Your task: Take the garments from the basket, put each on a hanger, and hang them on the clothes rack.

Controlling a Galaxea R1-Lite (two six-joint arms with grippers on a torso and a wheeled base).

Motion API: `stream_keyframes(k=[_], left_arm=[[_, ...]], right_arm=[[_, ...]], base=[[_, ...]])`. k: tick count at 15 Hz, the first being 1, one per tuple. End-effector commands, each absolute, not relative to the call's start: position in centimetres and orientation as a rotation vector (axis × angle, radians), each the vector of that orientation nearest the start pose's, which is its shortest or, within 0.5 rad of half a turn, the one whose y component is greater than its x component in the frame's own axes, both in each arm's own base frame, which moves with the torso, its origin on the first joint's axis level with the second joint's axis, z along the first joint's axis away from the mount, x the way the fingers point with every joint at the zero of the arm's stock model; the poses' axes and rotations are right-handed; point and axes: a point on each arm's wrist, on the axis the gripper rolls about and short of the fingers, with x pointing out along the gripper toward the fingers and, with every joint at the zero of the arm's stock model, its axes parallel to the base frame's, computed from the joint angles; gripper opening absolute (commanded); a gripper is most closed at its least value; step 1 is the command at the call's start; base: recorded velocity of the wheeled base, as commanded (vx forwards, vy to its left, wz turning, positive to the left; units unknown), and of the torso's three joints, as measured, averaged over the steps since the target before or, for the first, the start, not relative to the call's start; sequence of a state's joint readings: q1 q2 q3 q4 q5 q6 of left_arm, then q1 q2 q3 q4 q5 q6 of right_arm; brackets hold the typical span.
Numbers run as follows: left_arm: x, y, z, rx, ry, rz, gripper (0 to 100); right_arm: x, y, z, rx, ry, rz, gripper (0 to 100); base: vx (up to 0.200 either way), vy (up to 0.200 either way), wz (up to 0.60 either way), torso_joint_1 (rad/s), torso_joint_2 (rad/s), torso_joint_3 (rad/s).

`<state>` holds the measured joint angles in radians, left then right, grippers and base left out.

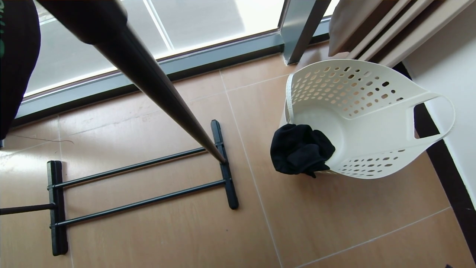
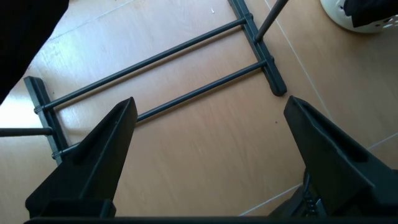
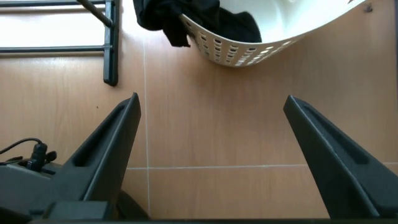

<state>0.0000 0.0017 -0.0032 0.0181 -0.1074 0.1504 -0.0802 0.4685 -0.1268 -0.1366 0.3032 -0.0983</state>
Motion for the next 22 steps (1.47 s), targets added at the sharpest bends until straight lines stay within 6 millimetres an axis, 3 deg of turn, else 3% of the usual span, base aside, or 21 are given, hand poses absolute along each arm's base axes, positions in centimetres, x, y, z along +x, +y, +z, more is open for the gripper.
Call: stream_keyframes(k=[1, 4, 5, 8, 12, 15, 18, 22], left_arm=[[-2.3, -0.2, 7.4, 0.148, 0.009, -0.108, 100], [-2.3, -0.2, 7.4, 0.106, 0.011, -0.102, 100], [-2.3, -0.2, 7.4, 0.086, 0.014, -0.100, 100], [-2.3, -0.2, 7.4, 0.086, 0.014, -0.100, 100], [-2.3, -0.2, 7.4, 0.086, 0.014, -0.100, 100], [-2.3, -0.2, 7.4, 0.086, 0.014, -0.100, 100], [-2.3, -0.2, 7.4, 0.086, 0.014, -0.100, 100], [-2.3, -0.2, 7.4, 0.086, 0.014, -0.100, 100]], right_arm=[[12.2, 0.4, 15.8, -0.024, 0.425, 0.351, 100], [16.2, 0.7, 15.7, -0.098, 0.448, 0.464, 100], [19.3, 0.8, 15.8, -0.146, 0.421, 0.500, 100], [25.2, 1.9, 16.0, -0.275, 0.350, 0.569, 100], [31.3, 3.0, 17.0, -0.433, 0.242, 0.607, 100], [33.3, 3.2, 17.8, -0.547, 0.166, 0.612, 100], [34.8, 3.6, 17.4, -0.601, 0.148, 0.627, 100], [35.8, 4.3, 17.3, -0.628, 0.128, 0.644, 100]], base=[[0.000, 0.000, 0.00, 0.000, 0.00, 0.000], [0.000, 0.000, 0.00, 0.000, 0.00, 0.000], [0.000, 0.000, 0.00, 0.000, 0.00, 0.000], [0.000, 0.000, 0.00, 0.000, 0.00, 0.000], [0.000, 0.000, 0.00, 0.000, 0.00, 0.000], [0.000, 0.000, 0.00, 0.000, 0.00, 0.000], [0.000, 0.000, 0.00, 0.000, 0.00, 0.000], [0.000, 0.000, 0.00, 0.000, 0.00, 0.000]])
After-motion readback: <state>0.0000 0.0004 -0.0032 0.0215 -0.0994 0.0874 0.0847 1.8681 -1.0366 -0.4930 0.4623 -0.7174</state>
